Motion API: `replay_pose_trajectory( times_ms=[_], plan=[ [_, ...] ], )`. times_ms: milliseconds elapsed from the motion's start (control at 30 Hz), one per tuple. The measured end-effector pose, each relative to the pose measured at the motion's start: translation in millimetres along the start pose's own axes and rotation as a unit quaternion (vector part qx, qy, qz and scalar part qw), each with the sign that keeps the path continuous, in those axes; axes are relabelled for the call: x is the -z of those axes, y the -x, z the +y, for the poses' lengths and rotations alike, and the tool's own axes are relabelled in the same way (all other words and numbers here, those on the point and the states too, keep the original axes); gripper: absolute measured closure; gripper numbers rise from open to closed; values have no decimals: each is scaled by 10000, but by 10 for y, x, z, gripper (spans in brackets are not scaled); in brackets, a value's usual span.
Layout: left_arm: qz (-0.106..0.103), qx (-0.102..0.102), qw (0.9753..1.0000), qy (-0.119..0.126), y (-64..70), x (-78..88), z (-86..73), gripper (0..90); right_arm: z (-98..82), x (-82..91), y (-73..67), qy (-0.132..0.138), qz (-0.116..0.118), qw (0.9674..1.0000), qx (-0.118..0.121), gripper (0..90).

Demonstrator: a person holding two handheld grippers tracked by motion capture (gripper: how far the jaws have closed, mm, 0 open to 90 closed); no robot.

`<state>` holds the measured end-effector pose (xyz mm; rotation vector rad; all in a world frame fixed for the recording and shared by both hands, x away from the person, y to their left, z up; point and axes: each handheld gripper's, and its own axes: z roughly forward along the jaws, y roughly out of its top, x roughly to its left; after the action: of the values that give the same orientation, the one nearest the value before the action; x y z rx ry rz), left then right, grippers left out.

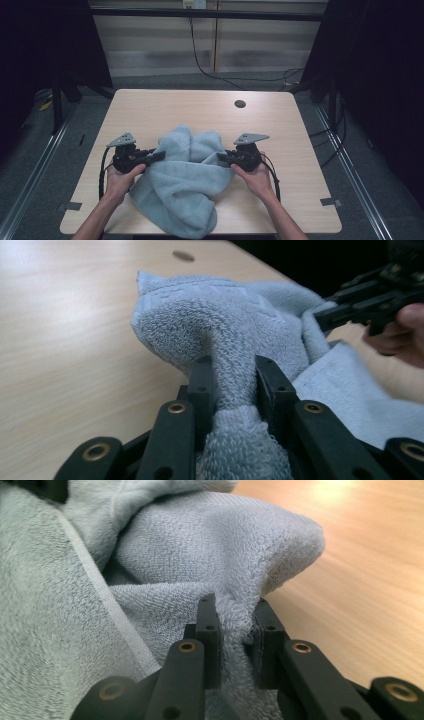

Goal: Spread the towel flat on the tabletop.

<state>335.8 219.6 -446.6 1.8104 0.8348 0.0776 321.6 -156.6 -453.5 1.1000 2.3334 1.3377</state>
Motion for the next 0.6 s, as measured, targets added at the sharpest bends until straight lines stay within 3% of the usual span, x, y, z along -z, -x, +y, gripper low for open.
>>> replay_pose_trajectory(
  times_ms=[33, 133, 367, 500, 600],
  plan=[
    [-32, 38, 9999, 100, 13, 14, 18, 724, 0, 0, 0, 0, 0, 10000, 0, 781],
    [-3, 91, 9995, 292, 5, 107, 64, 747, 38, 139, 109, 118, -282, 9995, -118, 783],
    [110, 111, 9993, 352, -41, 200, 70, 758, 75, 423, 295, 441, -578, 9968, -323, 784],
    [229, 6, 9985, 505, -12, 284, 181, 760, 173, 608, 393, 728, -731, 9937, -437, 785],
    [280, -25, 9973, 676, -20, 375, 290, 762, 314, 782, 479, 998, -900, 9896, -519, 787]
  ],
)
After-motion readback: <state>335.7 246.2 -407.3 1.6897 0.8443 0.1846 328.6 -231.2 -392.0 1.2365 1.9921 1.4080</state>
